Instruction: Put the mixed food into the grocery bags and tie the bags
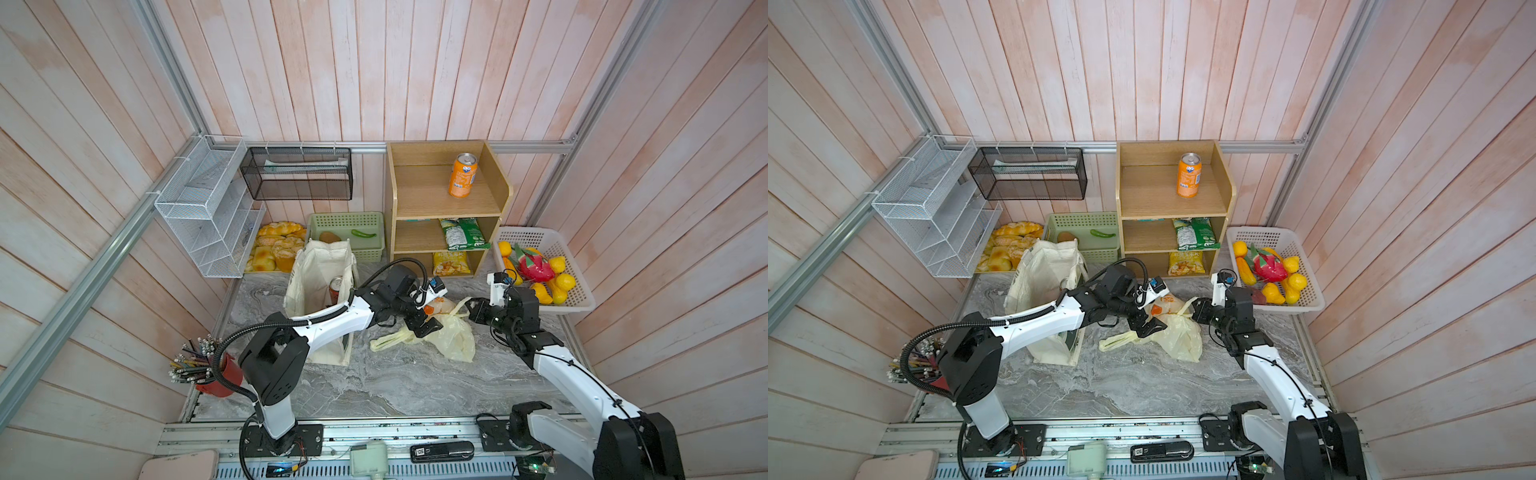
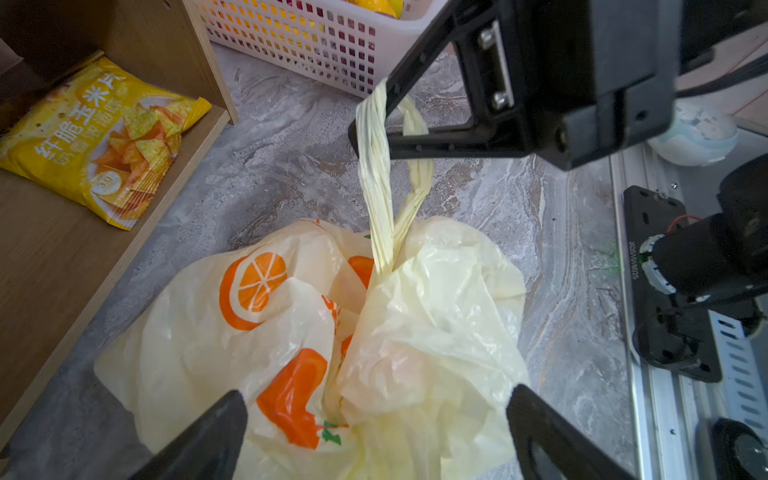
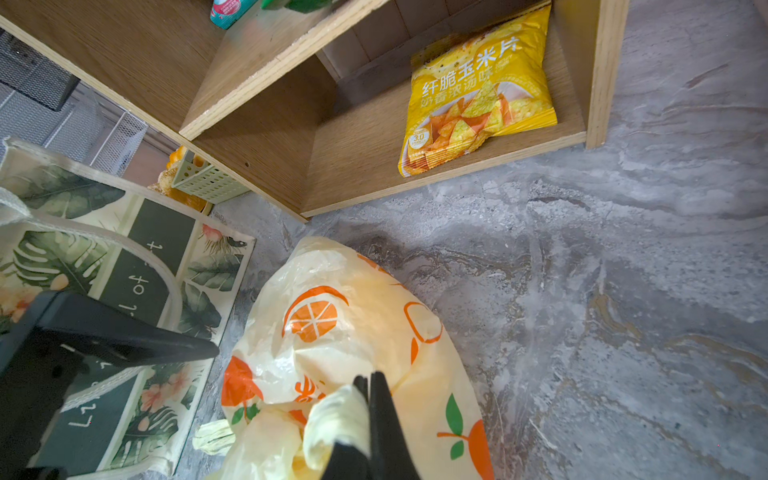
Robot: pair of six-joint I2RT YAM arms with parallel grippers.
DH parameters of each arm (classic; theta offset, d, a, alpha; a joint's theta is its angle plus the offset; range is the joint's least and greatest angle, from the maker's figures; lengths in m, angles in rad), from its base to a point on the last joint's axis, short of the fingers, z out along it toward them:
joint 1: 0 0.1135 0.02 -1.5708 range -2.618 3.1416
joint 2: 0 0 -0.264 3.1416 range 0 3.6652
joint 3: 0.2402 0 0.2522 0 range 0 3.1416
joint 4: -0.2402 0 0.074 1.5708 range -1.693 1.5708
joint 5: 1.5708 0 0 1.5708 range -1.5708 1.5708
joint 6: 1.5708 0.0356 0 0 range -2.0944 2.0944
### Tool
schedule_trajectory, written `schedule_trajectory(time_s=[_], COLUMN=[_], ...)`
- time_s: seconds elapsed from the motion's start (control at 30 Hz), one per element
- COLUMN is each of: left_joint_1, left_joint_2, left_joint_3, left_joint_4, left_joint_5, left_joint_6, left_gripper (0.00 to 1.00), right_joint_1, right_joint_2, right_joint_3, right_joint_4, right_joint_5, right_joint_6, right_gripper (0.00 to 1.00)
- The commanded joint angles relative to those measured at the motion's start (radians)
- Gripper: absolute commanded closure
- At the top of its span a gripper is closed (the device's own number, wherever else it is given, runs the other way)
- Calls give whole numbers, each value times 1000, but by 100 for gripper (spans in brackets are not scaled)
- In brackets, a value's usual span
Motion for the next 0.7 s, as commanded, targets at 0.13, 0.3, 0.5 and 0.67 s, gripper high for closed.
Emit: schedule_trajectory(time_s=[0.13,0.3,0.5,0.67], left_joint_1=[-13,-24,-47,-48], left_joint_2=[96,181,270,265], left_joint_3=[52,85,128,124], left_joint_4=[23,28,8,20], left_joint_5=[7,-46,-88,-82], left_joint_6=[12,6,8,-23], left_gripper=[0,0,0,53], right_joint_1=[-5,-4,-3,-1], right_joint_2=[18,27,33,18], right_joint_3=[24,23,23,40], right_joint_4=[30,46,52,38], right_joint_5=[-23,-38,-50,-71], right_joint_6=[0,13,23,28], right_gripper=[100,100,100,100])
